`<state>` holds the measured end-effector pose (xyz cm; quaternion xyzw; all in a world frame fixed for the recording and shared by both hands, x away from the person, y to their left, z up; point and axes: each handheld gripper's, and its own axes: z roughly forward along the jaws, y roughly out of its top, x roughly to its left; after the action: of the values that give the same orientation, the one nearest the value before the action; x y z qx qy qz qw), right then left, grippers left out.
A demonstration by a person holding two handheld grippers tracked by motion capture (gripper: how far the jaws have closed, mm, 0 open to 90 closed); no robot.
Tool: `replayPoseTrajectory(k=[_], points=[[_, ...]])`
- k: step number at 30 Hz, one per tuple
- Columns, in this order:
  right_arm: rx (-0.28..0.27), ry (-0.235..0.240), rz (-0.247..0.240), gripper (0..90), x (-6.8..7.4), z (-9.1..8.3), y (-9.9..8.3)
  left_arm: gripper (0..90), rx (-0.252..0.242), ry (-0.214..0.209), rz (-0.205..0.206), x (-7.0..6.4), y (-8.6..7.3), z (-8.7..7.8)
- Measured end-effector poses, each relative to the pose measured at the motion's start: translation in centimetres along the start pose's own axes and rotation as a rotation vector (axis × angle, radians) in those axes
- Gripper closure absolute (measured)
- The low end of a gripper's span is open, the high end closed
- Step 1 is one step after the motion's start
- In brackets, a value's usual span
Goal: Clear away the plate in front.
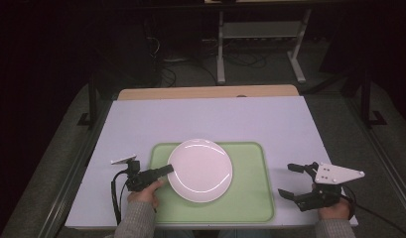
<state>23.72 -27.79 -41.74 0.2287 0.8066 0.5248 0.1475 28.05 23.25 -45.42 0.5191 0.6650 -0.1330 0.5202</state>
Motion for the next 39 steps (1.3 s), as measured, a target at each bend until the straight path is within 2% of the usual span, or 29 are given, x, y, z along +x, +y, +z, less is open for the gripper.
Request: replayPoseTrajectory(k=[10,14,28,39], points=[[-0.001,0.0,0.0,13.2,0.0,0.0,0.0,86.7,0.033,0.019,-0.003,0.1,-0.7,0.2],[0.002,0.001,-0.003,13.2,0.1,0.0,0.0,85.7,0.041,0.04,0.001,0.1,-0.9,0.2],[0.0,0.002,-0.008,13.2,0.1,0.0,0.1,81.7,0.093,0.119,0.054,-0.1,-1.4,0.4],[0.001,0.003,-0.007,13.2,0.1,0.0,0.1,80.8,0.101,0.139,0.071,-0.4,-1.5,0.8]])
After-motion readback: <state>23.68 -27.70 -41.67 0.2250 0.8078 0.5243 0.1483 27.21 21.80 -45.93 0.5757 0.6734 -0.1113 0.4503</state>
